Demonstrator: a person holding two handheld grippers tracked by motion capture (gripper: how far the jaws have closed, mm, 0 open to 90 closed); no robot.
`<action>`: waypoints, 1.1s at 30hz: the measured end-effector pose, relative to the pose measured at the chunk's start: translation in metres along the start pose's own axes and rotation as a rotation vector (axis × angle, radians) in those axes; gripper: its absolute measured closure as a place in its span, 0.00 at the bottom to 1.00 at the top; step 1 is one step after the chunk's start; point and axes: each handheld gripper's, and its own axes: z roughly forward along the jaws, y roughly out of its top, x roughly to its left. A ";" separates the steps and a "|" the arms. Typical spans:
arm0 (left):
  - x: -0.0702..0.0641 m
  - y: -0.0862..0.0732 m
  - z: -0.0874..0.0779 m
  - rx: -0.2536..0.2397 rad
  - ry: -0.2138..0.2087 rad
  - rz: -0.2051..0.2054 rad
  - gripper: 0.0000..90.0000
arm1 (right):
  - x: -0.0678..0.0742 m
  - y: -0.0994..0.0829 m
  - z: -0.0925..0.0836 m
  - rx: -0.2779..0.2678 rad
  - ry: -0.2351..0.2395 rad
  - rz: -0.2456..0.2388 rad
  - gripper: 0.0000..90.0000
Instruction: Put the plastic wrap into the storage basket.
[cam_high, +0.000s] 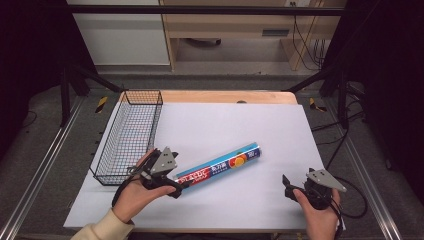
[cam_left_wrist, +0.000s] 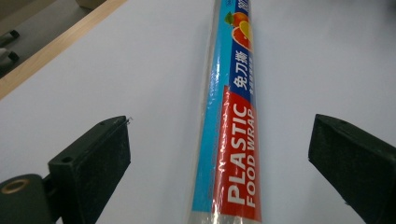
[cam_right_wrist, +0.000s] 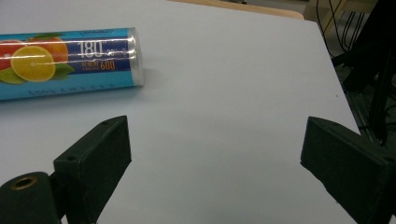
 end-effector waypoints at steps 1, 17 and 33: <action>-0.001 0.005 0.002 0.013 0.000 0.014 0.06 | 0.000 0.000 0.000 -0.001 0.002 -0.002 0.10; 0.001 0.041 0.038 0.194 -0.040 0.080 0.08 | 0.003 0.000 -0.003 -0.011 0.024 -0.031 0.11; 0.002 0.043 0.055 0.250 -0.085 0.059 0.10 | 0.003 -0.001 0.000 0.007 0.039 -0.021 0.11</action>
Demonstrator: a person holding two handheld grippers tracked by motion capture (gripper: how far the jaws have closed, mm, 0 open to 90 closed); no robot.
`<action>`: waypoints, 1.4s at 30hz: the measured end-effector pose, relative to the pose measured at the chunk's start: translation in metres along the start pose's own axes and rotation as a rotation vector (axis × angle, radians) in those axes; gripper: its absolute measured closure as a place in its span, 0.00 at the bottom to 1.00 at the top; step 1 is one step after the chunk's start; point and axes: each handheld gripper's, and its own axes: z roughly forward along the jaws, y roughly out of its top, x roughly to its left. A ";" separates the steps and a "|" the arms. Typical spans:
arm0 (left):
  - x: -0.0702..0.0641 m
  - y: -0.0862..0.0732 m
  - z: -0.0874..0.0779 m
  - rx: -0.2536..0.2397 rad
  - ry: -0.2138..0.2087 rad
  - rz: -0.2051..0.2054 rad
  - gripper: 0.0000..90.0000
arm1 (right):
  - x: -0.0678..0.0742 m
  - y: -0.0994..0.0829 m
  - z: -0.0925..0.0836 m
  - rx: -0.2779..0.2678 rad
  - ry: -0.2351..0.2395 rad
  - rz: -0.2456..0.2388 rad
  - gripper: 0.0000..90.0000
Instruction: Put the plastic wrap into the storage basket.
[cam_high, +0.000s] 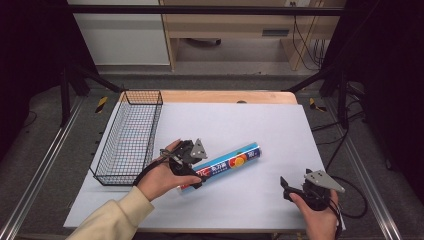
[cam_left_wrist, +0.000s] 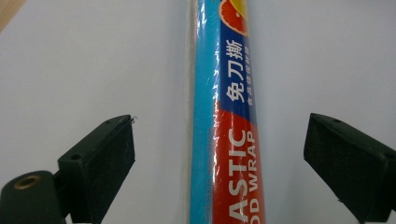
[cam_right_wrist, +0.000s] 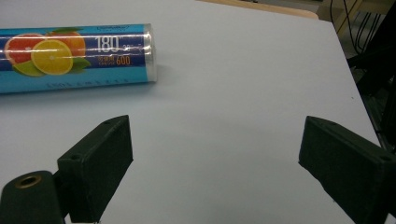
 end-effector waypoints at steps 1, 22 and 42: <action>0.001 0.000 0.002 0.005 -0.011 -0.004 0.10 | 0.000 0.000 0.000 0.000 0.001 0.000 0.11; 0.000 0.005 0.042 0.063 -0.045 -0.018 0.09 | -0.001 -0.001 0.001 0.011 0.015 0.010 0.11; 0.004 0.006 0.066 0.121 -0.054 -0.030 0.22 | 0.000 -0.002 0.003 0.024 0.032 0.010 0.12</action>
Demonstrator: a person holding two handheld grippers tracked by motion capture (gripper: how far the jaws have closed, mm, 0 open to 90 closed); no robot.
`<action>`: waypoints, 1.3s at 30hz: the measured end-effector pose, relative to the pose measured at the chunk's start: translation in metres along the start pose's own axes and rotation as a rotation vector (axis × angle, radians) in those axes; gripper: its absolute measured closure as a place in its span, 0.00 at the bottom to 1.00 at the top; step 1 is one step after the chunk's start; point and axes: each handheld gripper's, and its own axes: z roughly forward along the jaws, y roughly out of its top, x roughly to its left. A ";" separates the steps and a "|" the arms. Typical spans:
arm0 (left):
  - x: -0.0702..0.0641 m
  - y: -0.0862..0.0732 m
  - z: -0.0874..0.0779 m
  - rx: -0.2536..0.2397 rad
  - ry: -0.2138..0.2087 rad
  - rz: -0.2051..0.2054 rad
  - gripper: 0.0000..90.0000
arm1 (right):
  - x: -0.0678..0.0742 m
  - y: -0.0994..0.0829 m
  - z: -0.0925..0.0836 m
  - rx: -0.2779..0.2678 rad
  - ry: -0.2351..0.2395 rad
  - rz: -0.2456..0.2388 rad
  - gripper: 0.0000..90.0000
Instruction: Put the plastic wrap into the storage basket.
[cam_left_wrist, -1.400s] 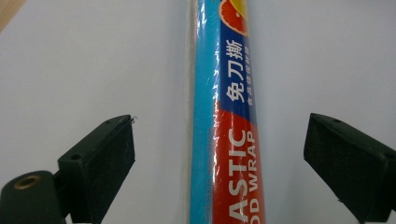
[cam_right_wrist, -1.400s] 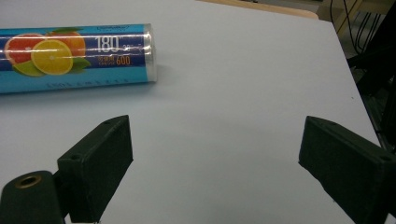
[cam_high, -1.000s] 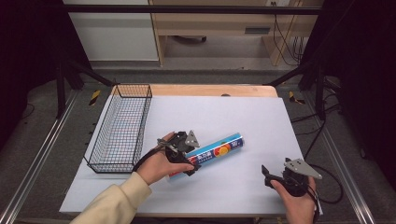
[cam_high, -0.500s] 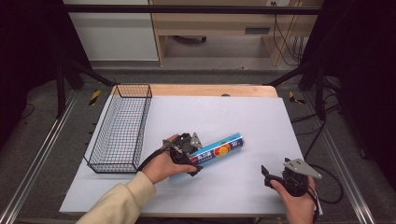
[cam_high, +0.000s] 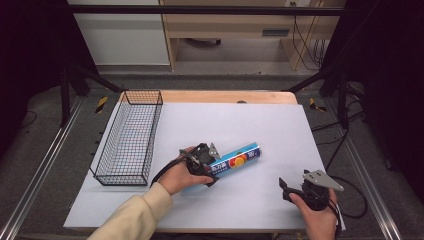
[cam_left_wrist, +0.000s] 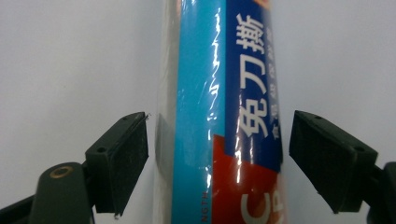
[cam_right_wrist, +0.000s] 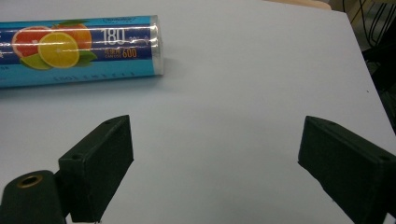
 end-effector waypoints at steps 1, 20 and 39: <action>0.001 -0.001 0.000 0.002 0.000 -0.001 0.22 | 0.000 0.000 0.000 0.001 0.000 0.001 0.12; 0.003 -0.006 0.009 0.059 -0.013 -0.007 0.28 | 0.000 -0.001 0.001 0.008 0.009 0.001 0.12; 0.001 -0.004 0.013 0.079 -0.023 -0.001 0.34 | 0.000 -0.001 0.001 0.008 0.018 0.009 0.12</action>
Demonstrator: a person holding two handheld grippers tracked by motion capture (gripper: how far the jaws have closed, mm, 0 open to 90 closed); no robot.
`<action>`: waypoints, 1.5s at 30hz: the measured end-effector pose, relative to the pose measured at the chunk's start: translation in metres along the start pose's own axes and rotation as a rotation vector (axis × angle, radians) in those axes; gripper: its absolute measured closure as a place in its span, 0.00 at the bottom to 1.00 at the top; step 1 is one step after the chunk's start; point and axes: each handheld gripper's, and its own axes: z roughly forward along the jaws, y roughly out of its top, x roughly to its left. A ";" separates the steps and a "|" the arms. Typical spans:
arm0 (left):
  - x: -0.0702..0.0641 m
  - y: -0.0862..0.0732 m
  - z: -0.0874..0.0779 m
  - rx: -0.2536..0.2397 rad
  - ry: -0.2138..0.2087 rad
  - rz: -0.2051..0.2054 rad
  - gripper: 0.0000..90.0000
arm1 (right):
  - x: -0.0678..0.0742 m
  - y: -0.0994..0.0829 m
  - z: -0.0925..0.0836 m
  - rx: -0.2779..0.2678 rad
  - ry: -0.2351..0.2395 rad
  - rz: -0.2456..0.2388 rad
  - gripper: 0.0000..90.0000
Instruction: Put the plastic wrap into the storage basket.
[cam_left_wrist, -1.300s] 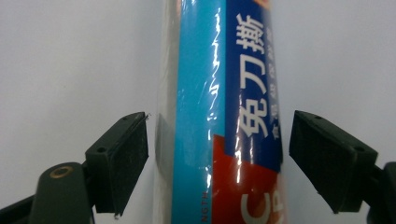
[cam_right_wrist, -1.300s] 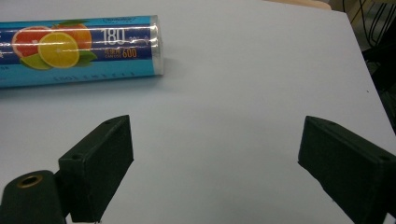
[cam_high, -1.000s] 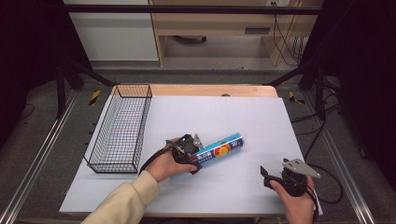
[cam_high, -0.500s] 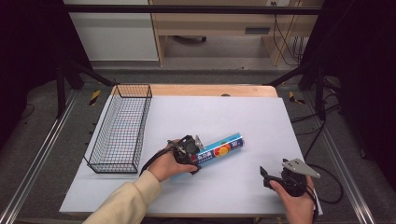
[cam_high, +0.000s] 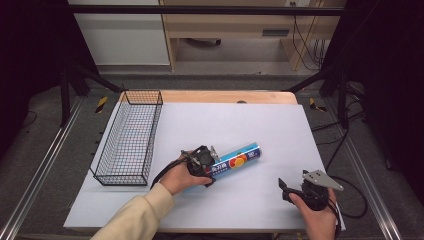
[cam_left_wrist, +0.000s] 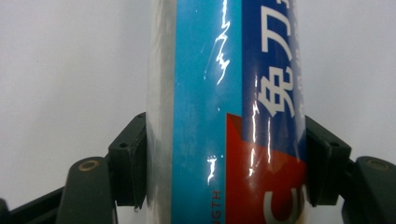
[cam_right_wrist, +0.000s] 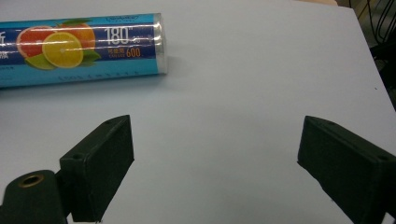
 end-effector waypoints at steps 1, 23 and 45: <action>0.000 0.000 0.000 0.001 0.001 0.001 0.34 | 0.000 0.000 0.000 -0.001 -0.001 -0.004 0.12; -0.004 0.000 0.000 -0.007 0.025 0.012 0.35 | 0.000 0.000 0.000 -0.002 0.003 -0.004 0.12; -0.007 -0.005 -0.040 -0.123 0.078 0.011 0.35 | 0.001 0.000 0.000 -0.006 0.002 0.000 0.13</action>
